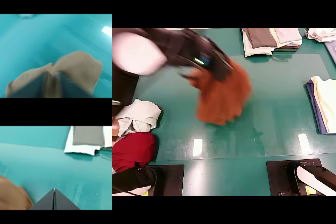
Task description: Fold the shirts.
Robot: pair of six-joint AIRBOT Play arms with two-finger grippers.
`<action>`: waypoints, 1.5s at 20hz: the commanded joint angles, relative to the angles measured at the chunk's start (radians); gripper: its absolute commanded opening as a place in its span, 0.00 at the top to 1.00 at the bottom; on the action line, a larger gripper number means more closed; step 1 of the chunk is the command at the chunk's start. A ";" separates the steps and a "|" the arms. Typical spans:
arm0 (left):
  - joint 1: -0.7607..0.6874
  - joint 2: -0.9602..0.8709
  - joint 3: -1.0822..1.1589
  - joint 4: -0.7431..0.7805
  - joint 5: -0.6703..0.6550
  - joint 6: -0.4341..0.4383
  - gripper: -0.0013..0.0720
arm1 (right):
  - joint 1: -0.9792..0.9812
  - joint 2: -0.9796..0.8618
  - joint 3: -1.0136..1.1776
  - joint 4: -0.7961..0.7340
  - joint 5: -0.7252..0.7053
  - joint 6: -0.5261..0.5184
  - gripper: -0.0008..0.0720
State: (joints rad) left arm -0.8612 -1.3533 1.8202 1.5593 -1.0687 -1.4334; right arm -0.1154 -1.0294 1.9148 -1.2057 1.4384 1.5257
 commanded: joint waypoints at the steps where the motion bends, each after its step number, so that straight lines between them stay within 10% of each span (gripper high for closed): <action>1: -0.090 -0.111 -0.004 -0.037 0.073 0.008 0.14 | -0.011 0.020 0.002 0.000 0.006 0.000 0.96; 11: 0.423 -0.112 -0.285 -0.244 0.063 -0.118 0.14 | -0.010 0.023 -0.126 0.011 0.008 0.000 0.96; 24: 0.329 -0.328 -0.455 -0.470 0.381 0.031 0.14 | 0.126 0.023 -0.359 0.007 -0.129 0.001 0.96; 27: 0.338 -0.323 -0.447 -0.460 0.393 0.029 0.92 | 0.129 0.023 -0.410 0.006 -0.134 0.001 0.96; 30: 0.418 -0.322 -0.354 -0.414 0.239 0.028 0.95 | 0.087 0.051 -0.531 0.006 -0.089 0.001 0.96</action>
State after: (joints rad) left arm -0.4915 -1.6737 1.4090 1.1107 -0.7368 -1.4071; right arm -0.0067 -0.9970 1.4754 -1.1980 1.3231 1.5261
